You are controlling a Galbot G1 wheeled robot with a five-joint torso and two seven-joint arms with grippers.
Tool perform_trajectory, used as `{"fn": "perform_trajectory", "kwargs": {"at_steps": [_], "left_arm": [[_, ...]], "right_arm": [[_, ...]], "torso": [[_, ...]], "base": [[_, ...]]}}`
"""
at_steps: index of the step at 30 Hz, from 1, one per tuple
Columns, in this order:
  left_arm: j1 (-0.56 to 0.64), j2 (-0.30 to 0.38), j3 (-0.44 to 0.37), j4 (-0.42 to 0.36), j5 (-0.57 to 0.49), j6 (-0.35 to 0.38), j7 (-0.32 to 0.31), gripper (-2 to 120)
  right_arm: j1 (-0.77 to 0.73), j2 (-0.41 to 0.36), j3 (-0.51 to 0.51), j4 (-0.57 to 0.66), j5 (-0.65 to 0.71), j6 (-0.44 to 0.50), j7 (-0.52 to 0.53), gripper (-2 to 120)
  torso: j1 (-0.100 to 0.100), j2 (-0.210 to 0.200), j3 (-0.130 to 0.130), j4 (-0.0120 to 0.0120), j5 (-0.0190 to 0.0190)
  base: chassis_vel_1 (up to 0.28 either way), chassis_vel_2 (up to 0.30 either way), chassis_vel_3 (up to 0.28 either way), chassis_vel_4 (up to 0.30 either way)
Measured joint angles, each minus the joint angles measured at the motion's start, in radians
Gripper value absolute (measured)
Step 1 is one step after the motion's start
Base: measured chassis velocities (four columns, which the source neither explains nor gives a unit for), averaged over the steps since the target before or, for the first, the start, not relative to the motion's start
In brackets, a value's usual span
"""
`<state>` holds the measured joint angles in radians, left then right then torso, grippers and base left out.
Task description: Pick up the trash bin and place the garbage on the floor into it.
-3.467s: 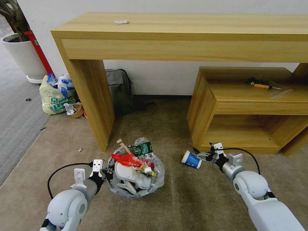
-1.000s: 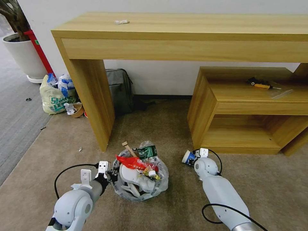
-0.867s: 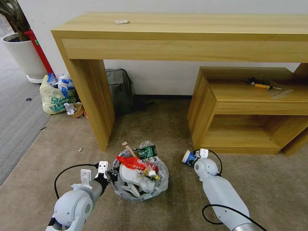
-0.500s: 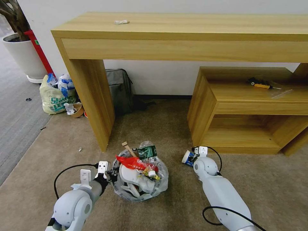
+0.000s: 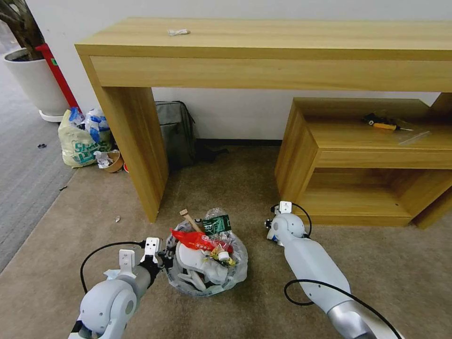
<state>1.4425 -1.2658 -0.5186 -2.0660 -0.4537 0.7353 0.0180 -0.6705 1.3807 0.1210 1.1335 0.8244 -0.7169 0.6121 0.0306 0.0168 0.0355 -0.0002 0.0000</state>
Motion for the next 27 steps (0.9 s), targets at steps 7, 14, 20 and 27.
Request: {"fn": "perform_trajectory", "kwargs": {"at_steps": [7, 14, 20, 27], "left_arm": [[0.001, -0.004, 0.0, 0.0, 0.003, 0.0, 0.001, 0], [0.004, -0.004, -0.003, 0.0, 0.008, 0.0, 0.006, 0], [0.002, -0.005, -0.002, 0.002, 0.009, 0.0, 0.006, 0], [0.001, -0.008, 0.0, 0.005, 0.011, 0.0, 0.006, 0]], "right_arm": [[0.012, 0.005, -0.012, -0.028, 0.015, 0.012, 0.032, 92], [0.03, 0.022, 0.009, -0.101, -0.003, 0.037, 0.028, 100], [0.032, 0.024, 0.02, -0.119, -0.005, 0.047, 0.027, 100], [0.033, 0.031, 0.03, -0.139, -0.002, 0.06, 0.028, 100]], "torso": [[0.0, 0.0, 0.0, -0.0001, -0.0001], [0.0, 0.0, 0.0, 0.0, 0.0], [0.0, 0.0, 0.0, -0.0001, 0.0], [0.0, 0.0, 0.0, 0.0, 0.0]], "base": [[0.0, 0.0, 0.0, 0.0], [0.0, 0.0, 0.0, 0.0], [0.0, 0.0, 0.0, 0.0], [0.0, 0.0, 0.0, 0.0]]}}
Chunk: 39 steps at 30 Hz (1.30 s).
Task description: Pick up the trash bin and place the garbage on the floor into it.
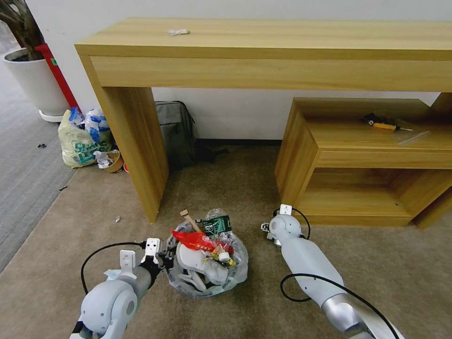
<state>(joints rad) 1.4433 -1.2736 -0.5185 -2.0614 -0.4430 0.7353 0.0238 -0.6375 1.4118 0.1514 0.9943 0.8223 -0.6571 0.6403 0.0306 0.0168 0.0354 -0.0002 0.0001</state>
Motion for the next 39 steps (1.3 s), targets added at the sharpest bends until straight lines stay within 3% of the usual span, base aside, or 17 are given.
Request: {"fn": "perform_trajectory", "kwargs": {"at_steps": [5, 8, 13, 31, 39], "left_arm": [[-0.001, 0.001, -0.002, 0.002, 0.0, 0.0, 0.0, 0], [-0.004, 0.002, -0.004, 0.006, 0.0, 0.0, 0.002, 0], [-0.008, 0.003, -0.004, 0.009, 0.0, 0.0, 0.003, 0], [-0.006, 0.007, -0.007, 0.006, -0.004, 0.0, 0.004, 0], [-0.001, 0.006, -0.01, 0.002, -0.004, 0.0, 0.005, 0]], "right_arm": [[0.001, 0.001, 0.007, -0.008, -0.001, 0.008, 0.002, 92], [0.0, 0.0, 0.016, -0.013, -0.002, 0.014, 0.002, 77], [-0.003, -0.001, 0.021, -0.014, -0.003, 0.016, 0.001, 67], [-0.02, -0.007, 0.028, -0.01, -0.02, 0.041, -0.002, 0], [-0.06, -0.04, 0.015, 0.094, -0.023, 0.045, 0.008, 0]], "torso": [[0.0, 0.0, 0.0, 0.0, 0.0], [0.0, 0.0, 0.0, 0.0, 0.0], [0.0, 0.0, 0.0, 0.0, -0.0001], [0.0, 0.0, 0.0, -0.0003, 0.0], [0.0, 0.0, 0.0, -0.0003, -0.0001]], "base": [[0.0, 0.0, 0.0, 0.0], [0.0, 0.0, 0.0, 0.0], [0.0, 0.0, 0.0, 0.0], [0.0, 0.0, 0.0, 0.0], [0.0, 0.0, 0.0, 0.0]]}}
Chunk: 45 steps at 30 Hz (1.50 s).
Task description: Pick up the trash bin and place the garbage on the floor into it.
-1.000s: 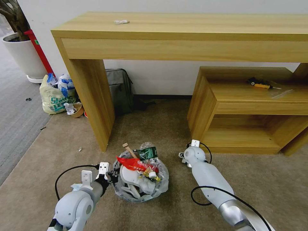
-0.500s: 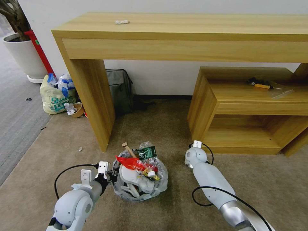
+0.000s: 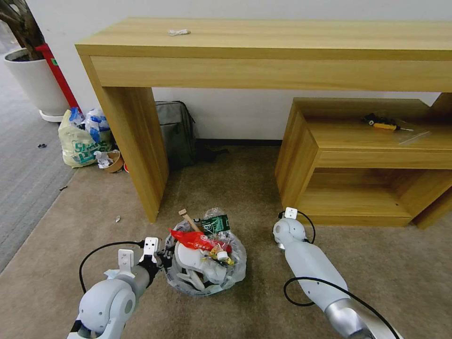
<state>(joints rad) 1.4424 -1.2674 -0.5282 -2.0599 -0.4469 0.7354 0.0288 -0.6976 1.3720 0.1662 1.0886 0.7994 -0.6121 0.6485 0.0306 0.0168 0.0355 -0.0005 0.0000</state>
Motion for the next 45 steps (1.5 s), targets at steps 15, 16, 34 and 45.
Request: {"fn": "perform_trajectory", "kwargs": {"at_steps": [15, 16, 34, 45], "left_arm": [[0.004, 0.002, -0.003, -0.013, -0.002, 0.0, 0.003, 0], [0.004, 0.003, -0.003, -0.013, -0.003, 0.0, 0.003, 0], [-0.015, 0.031, 0.019, -0.011, -0.016, 0.0, -0.019, 0], [-0.025, 0.043, 0.03, -0.003, -0.04, 0.0, -0.058, 0]], "right_arm": [[-0.179, -0.092, 0.034, 0.332, 0.015, -0.007, 0.026, 0], [-0.195, -0.101, 0.043, 0.361, 0.02, -0.008, 0.031, 0], [-0.274, -0.253, 0.145, 0.893, 0.157, -0.003, 0.019, 0], [-0.27, -0.361, 0.229, 1.17, 0.443, 0.026, -0.167, 0]], "torso": [[0.0, 0.0, 0.0, 0.0001, 0.0002], [0.0, 0.0, 0.0, 0.0001, 0.0], [0.0, 0.0, 0.0, 0.0004, 0.0001], [0.0, 0.0, 0.0, 0.0003, -0.0001]], "base": [[0.0, 0.0, 0.0, 0.0], [0.0, 0.0, 0.0, 0.0], [0.0, 0.0, 0.0, 0.0], [0.0, 0.0, 0.0, 0.0]]}}
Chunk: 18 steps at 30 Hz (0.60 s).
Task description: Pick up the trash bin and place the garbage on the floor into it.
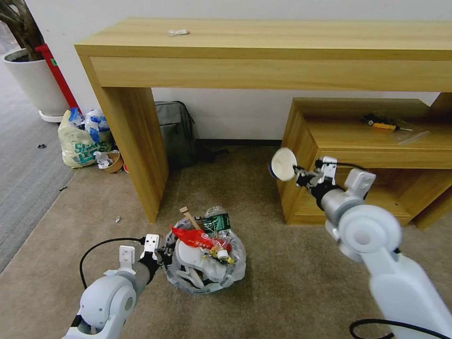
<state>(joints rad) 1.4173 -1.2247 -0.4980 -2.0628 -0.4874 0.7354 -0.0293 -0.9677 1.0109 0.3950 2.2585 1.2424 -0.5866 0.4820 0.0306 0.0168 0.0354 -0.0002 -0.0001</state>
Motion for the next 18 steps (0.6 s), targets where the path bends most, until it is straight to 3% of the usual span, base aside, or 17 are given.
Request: {"fn": "perform_trajectory", "kwargs": {"at_steps": [11, 18], "left_arm": [[-0.027, 0.026, 0.028, 0.014, -0.063, 0.0, -0.031, 0], [-0.031, 0.041, 0.028, 0.02, -0.072, 0.0, -0.036, 0]], "right_arm": [[-0.108, -0.028, 0.002, 0.167, 0.254, -0.019, -0.109, 0], [-0.224, -0.03, -0.005, 0.168, 0.285, -0.09, -0.154, 0]], "torso": [[0.0, 0.0, 0.0, -0.0001, 0.0001], [0.0, 0.0, 0.0, -0.0001, 0.0002]], "base": [[0.0, 0.0, 0.0, 0.0], [0.0, 0.0, 0.0, 0.0]]}}
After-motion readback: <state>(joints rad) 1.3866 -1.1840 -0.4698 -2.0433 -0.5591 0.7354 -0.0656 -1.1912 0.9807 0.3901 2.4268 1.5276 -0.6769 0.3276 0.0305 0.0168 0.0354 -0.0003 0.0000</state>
